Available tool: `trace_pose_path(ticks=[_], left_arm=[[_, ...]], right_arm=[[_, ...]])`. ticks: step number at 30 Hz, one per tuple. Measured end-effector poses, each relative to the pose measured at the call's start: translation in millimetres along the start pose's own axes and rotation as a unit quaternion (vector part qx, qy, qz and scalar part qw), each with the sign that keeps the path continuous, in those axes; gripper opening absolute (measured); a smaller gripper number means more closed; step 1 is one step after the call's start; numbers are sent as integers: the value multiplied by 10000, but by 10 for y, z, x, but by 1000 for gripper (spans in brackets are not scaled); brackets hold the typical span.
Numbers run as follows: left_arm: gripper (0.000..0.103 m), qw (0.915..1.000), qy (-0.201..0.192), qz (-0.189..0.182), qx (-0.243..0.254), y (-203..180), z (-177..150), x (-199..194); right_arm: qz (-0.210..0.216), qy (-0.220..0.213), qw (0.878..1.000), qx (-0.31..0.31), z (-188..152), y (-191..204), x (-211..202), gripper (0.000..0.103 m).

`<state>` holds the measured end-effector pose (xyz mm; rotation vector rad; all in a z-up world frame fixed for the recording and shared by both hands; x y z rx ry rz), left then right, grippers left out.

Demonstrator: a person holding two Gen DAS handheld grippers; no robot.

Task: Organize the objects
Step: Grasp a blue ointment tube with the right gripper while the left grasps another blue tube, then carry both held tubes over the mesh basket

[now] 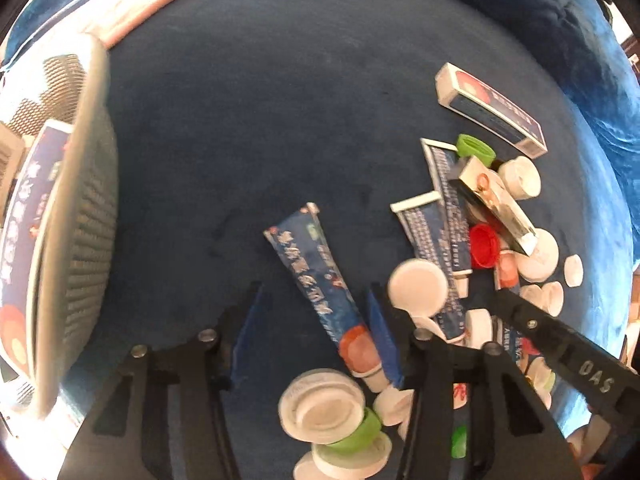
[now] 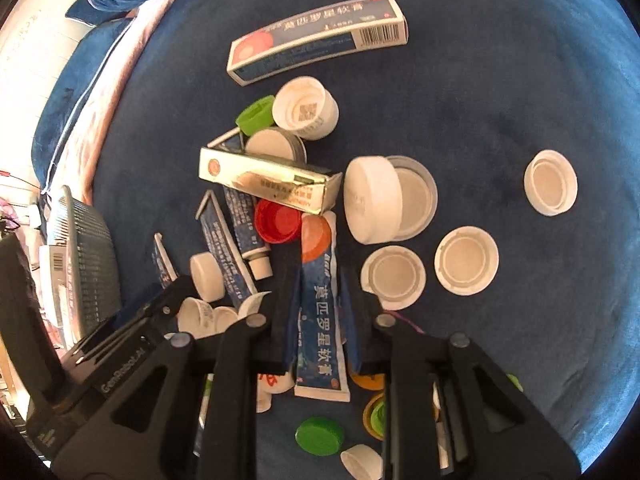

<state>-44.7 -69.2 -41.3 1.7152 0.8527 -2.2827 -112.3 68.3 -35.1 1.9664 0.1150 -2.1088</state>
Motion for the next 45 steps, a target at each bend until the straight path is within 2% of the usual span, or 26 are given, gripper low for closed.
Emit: trace_pose_path(ticks=[2,3,4,5,6,9,20,27,34,40,45], left_arm=[[69,9998,106,-35,151,-75,-43,51],[65,9995,153,29,273,-102,-69,69],[60,9992,165,70,368,-120,-88,70],[41,9990,131,-12,434,-144,-103,48],[26,9990,104,-50,428,-145,-103,21],[17,9991,-4,-242,343,-138,-93,-96],[17,9974,-343,-385,500,-149,-114,-483],[17,9958,-545,-411,615,-208,-62,-623],[17,9925,-905,-418,712,-88,-66,-1088],[17,9889,-1328,-279,609,266,57,-1543],[17,9849,-1716,-50,236,829,237,-1942]], right_arm=[[-65,70,9999,-61,-27,3,29,21],[-85,89,9999,-78,-35,2,32,21],[-92,100,9999,-76,-43,23,34,20],[-93,110,9999,-74,-44,24,23,19],[-67,90,9999,-61,-41,21,1,19],[-22,27,10000,-21,-41,9,-53,19],[65,-137,9999,48,-62,3,-312,19],[164,-243,9996,35,-66,202,-461,19],[252,-373,9989,-92,-78,429,-624,19],[496,-541,9968,-313,-88,930,-750,19],[765,-629,9935,-564,-104,1407,-824,19]])
Point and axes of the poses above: each gripper's, at about its wrist camera, not at the fingertips, and x roughly the way its jaws point, y to its left, z to its top, the point moved 6 cm from there along x, roughly the way its jaws point, and after that the axes turned 12 degrees about -z, right-handed, at the moved point
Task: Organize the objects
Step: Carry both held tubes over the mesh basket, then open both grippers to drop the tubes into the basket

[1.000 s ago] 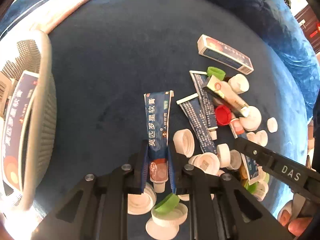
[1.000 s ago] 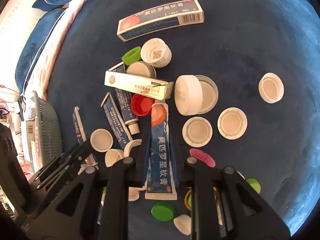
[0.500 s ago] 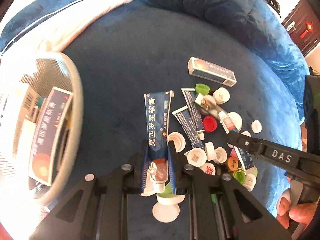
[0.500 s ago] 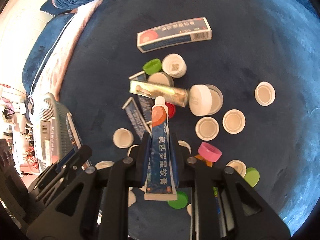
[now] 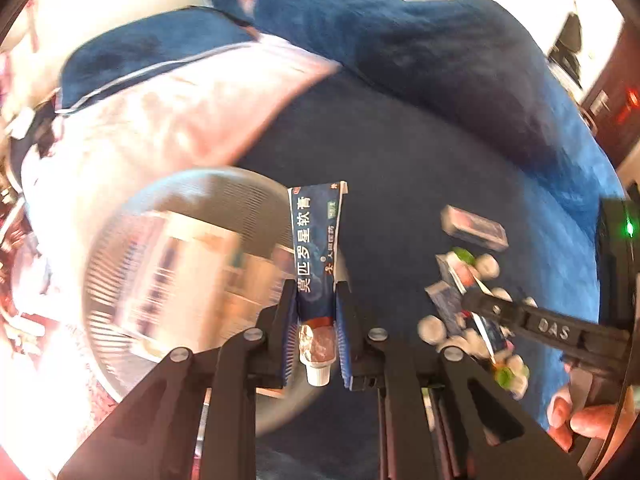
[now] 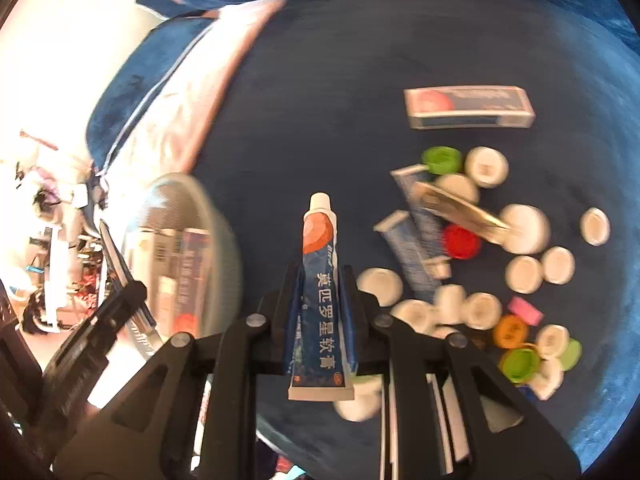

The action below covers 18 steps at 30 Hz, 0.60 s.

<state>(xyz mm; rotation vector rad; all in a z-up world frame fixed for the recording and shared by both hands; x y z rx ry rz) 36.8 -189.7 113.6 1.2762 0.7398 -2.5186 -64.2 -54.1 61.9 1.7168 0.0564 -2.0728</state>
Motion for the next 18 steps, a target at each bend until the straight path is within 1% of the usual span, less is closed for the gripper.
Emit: trace_pose_path(ticks=[2,8,10,12,13,14,15,16,17,18], left_arm=[[17,9997,-119,163,-140,270,102,-119],[17,9975,-191,579,-363,940,267,-321],[17,9965,-211,666,-463,1154,312,-357],[17,9959,-234,712,-507,1288,345,-367],[17,9961,-227,687,-500,1335,352,-347],[18,9969,-167,612,-461,1376,357,-305],[26,9976,-61,554,-404,1411,350,-253],[40,9977,31,585,-351,1428,338,-201],[74,9971,76,686,-307,1448,317,-168],[94,9966,37,771,-291,1469,295,-169]], right_arm=[[112,-1,9999,-99,13,197,33,19],[462,59,9983,-343,34,791,182,19],[593,45,9974,-417,35,1001,240,19],[715,-28,9964,-449,47,1148,278,19],[834,-130,9955,-430,68,1212,294,22],[989,-259,9940,-379,85,1260,311,22],[1078,-286,9933,-316,87,1289,344,23],[1013,-217,9943,-267,81,1291,391,32],[933,-220,9950,-271,74,1281,411,42],[897,-284,9952,-283,70,1264,402,62]])
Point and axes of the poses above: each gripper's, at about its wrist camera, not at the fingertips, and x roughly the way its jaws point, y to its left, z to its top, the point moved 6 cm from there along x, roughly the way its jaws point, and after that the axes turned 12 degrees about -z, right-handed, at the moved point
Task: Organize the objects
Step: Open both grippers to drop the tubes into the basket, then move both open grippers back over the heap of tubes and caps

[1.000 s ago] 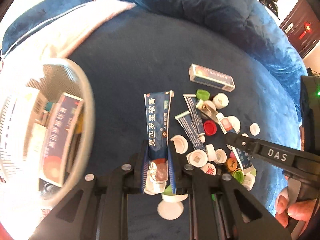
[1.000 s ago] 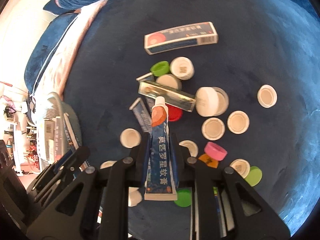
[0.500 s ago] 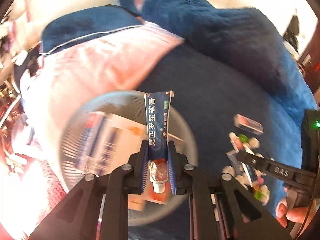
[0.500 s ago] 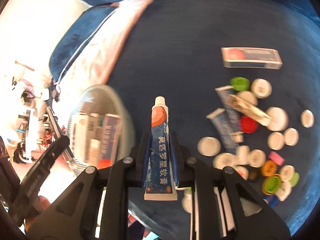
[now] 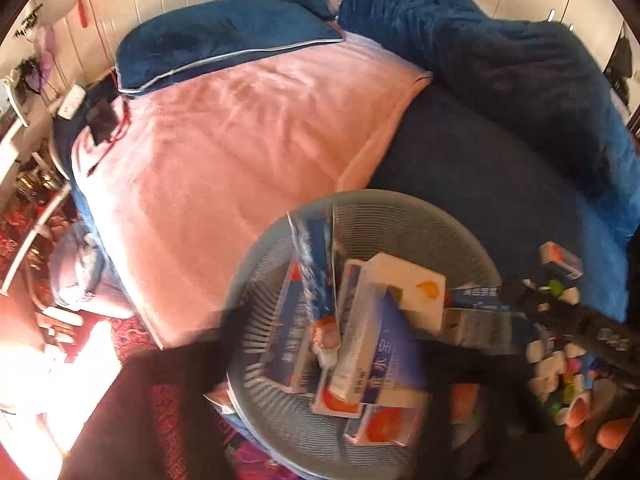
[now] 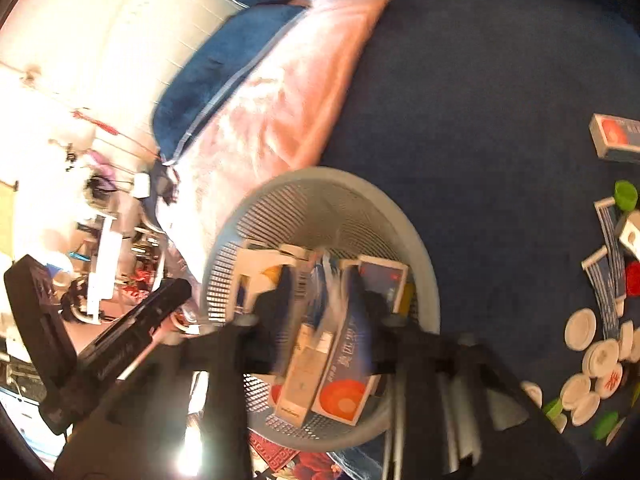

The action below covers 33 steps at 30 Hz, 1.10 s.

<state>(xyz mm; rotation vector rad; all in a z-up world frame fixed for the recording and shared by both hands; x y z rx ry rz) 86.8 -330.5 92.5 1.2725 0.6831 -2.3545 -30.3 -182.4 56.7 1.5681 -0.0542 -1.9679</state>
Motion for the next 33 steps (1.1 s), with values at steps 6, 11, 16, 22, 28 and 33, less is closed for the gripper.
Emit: trace_pose_path(ticks=[6,11,16,22,28,33], left_arm=[[96,9994,60,325,-118,140,-109,11],[96,9987,182,428,-216,185,-201,25],[96,9985,217,454,-194,175,-245,4],[96,9982,238,534,-146,156,-267,-14],[96,9979,259,586,-80,113,-272,-11],[97,9979,274,582,-55,74,-286,-14]], right_arm=[[-729,-13,9973,-98,-39,-221,-46,90],[-1070,211,9938,-216,-112,-337,-27,91],[-1066,273,9937,-196,-156,-368,-32,91],[-1131,325,9926,-304,-185,-366,-24,92],[-1337,347,9885,-623,-234,-332,-28,92],[-1368,358,9877,-669,-258,-333,-66,92]])
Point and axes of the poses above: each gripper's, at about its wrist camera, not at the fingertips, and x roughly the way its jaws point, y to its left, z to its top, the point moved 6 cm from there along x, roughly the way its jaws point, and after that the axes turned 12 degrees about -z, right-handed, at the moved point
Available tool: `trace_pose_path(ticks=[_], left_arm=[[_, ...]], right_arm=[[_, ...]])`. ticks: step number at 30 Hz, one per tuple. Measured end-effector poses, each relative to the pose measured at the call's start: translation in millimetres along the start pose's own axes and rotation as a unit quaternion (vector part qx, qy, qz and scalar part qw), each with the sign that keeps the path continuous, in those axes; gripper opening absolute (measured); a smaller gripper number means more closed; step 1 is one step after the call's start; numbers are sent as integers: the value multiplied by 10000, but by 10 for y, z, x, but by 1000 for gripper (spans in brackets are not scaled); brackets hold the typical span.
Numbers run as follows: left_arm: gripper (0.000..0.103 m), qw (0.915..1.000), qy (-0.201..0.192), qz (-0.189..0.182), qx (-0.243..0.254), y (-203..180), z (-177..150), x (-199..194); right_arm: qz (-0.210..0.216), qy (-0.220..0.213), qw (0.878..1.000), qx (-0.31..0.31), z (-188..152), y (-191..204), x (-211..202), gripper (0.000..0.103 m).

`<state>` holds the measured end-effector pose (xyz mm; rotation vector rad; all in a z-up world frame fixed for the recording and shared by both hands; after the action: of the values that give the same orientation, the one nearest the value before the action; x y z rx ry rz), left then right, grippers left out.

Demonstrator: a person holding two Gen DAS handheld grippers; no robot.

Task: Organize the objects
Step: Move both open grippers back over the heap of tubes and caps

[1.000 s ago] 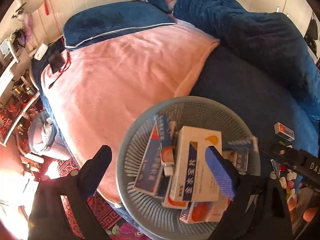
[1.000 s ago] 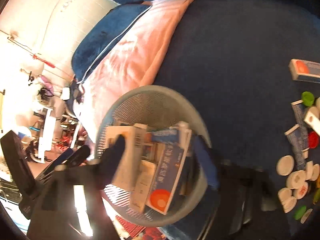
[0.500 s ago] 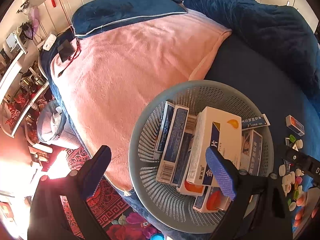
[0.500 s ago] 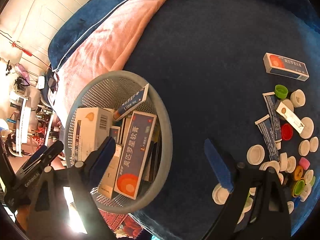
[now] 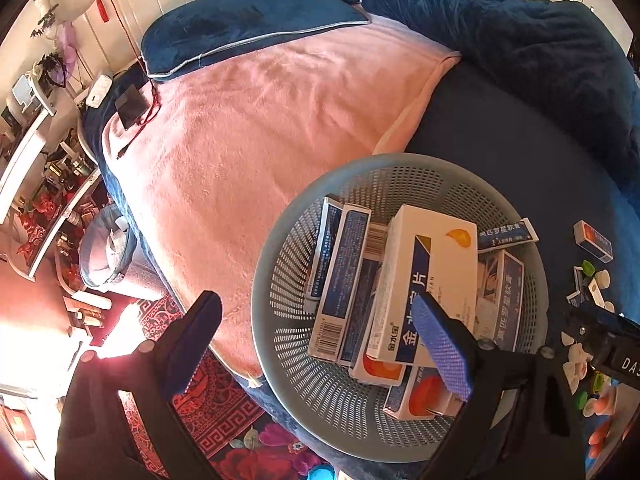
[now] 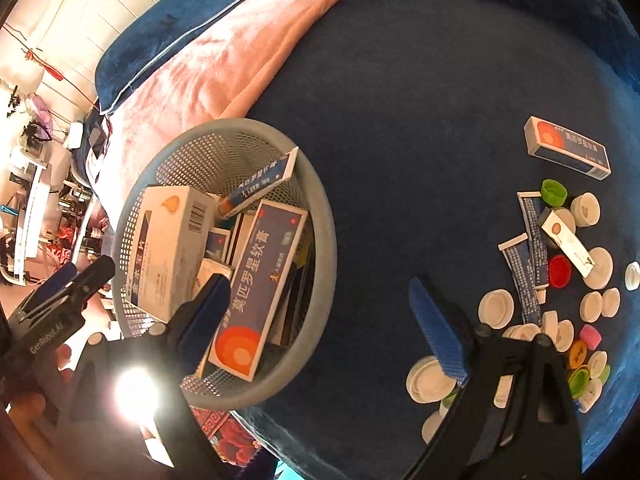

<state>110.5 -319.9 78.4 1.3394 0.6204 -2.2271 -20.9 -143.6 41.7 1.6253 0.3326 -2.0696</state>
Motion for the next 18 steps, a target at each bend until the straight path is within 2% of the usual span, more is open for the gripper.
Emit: trace_pose_path(ticks=[18], left_arm=[[97,9999,20,-61,157,-246,-24,-37]], right_arm=[[-190,43,9998,7,-93,-244,-68,92]])
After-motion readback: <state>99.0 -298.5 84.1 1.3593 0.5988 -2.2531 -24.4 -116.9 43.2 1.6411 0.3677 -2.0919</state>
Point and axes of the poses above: each gripper's, at about its wrist camera, not at the fingertips, and x roughly the way its jaws point, y to its left, z to its top, the point moved 6 cm from there along x, roughly the way its jaws point, and after that the axes turned 12 degrees about -z, right-handed, at the moved point
